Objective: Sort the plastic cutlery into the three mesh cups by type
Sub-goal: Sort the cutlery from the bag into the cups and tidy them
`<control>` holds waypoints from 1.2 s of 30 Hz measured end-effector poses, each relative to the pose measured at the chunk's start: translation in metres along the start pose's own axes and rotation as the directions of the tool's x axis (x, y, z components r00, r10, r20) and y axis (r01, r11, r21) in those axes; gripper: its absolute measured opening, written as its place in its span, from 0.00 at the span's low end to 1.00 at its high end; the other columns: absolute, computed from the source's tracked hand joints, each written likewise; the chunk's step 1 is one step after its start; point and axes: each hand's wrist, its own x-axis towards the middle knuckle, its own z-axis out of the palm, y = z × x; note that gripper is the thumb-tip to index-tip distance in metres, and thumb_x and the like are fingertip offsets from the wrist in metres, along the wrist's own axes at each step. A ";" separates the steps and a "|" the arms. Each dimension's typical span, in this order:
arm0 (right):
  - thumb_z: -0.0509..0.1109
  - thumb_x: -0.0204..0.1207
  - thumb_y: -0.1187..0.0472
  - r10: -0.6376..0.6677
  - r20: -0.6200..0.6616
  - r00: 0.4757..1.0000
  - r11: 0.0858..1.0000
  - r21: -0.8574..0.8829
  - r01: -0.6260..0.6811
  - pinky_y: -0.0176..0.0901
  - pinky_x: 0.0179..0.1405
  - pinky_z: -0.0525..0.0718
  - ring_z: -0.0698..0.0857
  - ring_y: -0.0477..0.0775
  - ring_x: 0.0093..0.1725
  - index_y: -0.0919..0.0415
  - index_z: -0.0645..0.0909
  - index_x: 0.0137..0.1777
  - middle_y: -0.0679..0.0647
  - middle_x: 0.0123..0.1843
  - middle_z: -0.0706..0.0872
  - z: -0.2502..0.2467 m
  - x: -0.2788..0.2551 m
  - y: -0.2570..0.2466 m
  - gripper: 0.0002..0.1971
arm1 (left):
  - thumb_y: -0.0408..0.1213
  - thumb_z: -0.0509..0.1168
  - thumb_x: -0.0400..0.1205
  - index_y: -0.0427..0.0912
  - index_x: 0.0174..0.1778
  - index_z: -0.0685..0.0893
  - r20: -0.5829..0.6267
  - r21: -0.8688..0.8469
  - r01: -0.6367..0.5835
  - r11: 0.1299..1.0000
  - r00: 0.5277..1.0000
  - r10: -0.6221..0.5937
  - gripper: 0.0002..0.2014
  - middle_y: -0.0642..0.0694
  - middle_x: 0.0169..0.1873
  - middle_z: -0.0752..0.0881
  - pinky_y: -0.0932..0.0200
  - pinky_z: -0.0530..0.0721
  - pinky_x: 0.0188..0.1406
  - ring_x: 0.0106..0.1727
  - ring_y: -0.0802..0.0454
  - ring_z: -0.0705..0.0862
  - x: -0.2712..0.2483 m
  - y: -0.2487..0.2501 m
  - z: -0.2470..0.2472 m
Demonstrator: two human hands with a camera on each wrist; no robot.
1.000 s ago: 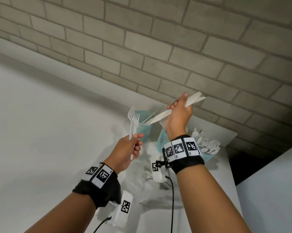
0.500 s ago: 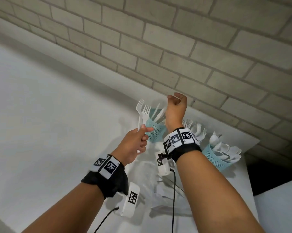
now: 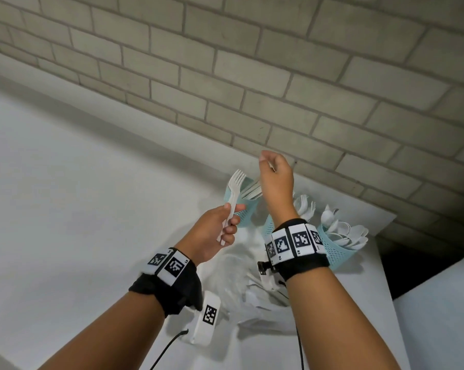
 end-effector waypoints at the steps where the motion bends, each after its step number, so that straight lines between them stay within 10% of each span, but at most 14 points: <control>1: 0.64 0.82 0.58 0.034 0.018 0.999 0.999 0.011 -0.034 0.35 0.59 0.73 0.79 0.47 0.65 0.58 0.78 0.66 0.50 0.65 0.82 -0.003 -0.005 -0.001 0.14 | 0.41 0.49 0.89 0.39 0.58 0.79 0.021 -0.001 0.002 1.000 1.000 -0.002 0.15 0.50 0.29 0.71 0.71 0.64 0.18 0.22 0.61 0.66 -0.001 0.000 0.002; 7: 0.73 0.75 0.60 0.300 0.166 0.939 0.921 0.206 -0.330 0.44 0.44 0.84 0.85 0.59 0.60 0.59 0.60 0.78 0.62 0.67 0.79 -0.018 -0.033 0.008 0.35 | 0.35 0.52 0.88 0.34 0.59 0.79 0.122 0.173 -0.061 0.983 0.992 0.040 0.13 0.48 0.33 0.79 0.72 0.70 0.22 0.27 0.60 0.71 -0.009 -0.007 0.021; 10: 0.71 0.76 0.66 0.326 0.254 0.911 0.883 0.261 -0.389 0.39 0.26 0.85 0.89 0.51 0.40 0.64 0.72 0.66 0.65 0.54 0.86 -0.032 -0.043 0.014 0.20 | 0.33 0.54 0.87 0.34 0.63 0.80 0.150 0.301 -0.079 0.950 0.988 0.035 0.14 0.46 0.38 0.85 0.71 0.76 0.28 0.32 0.59 0.75 -0.012 -0.010 0.025; 14: 0.63 0.81 0.70 0.356 0.275 0.893 0.793 0.416 -0.445 0.43 0.29 0.87 0.88 0.49 0.30 0.63 0.77 0.48 0.56 0.33 0.89 -0.051 -0.053 0.020 0.03 | 0.35 0.54 0.88 0.39 0.58 0.82 0.165 0.410 -0.056 0.911 0.986 -0.013 0.12 0.47 0.41 0.89 0.70 0.77 0.28 0.30 0.61 0.80 -0.013 -0.011 0.029; 23: 0.57 0.83 0.73 0.455 0.108 0.884 0.663 0.622 -0.417 0.45 0.34 0.88 0.84 0.54 0.35 0.65 0.71 0.57 0.62 0.41 0.81 -0.076 -0.060 0.030 0.07 | 0.51 0.53 0.86 0.37 0.51 0.84 0.152 0.717 -0.079 0.693 0.987 -0.045 0.22 0.45 0.34 0.86 0.68 0.80 0.28 0.30 0.56 0.80 -0.005 -0.020 0.048; 26: 0.52 0.85 0.74 0.495 -0.104 0.862 0.676 0.669 -0.308 0.55 0.54 0.85 0.79 0.53 0.33 0.61 0.66 0.58 0.60 0.37 0.75 -0.090 -0.048 0.031 0.09 | 0.49 0.51 0.87 0.35 0.51 0.80 0.131 0.896 -0.162 0.413 0.986 0.103 0.21 0.39 0.44 0.84 0.54 0.80 0.48 0.44 0.45 0.82 0.000 -0.019 0.051; 32: 0.51 0.86 0.68 0.221 -0.532 0.817 0.906 0.423 0.030 0.41 0.39 0.84 0.81 0.47 0.31 0.61 0.64 0.53 0.52 0.38 0.77 -0.109 -0.023 0.025 0.03 | 0.61 0.60 0.79 0.39 0.80 0.58 -0.018 0.969 -0.031 -0.244 0.981 -0.194 0.40 0.42 0.79 0.65 0.50 0.68 0.74 0.78 0.43 0.67 -0.006 -0.014 0.043; 36: 0.50 0.86 0.65 0.051 -0.554 0.831 0.962 0.250 0.108 0.42 0.44 0.83 0.84 0.47 0.36 0.59 0.65 0.53 0.47 0.40 0.78 -0.097 -0.012 0.032 0.03 | 0.57 0.71 0.73 0.41 0.81 0.52 -0.129 0.938 0.016 -0.347 0.944 -0.304 0.48 0.43 0.77 0.68 0.50 0.79 0.65 0.69 0.43 0.77 -0.009 -0.011 0.034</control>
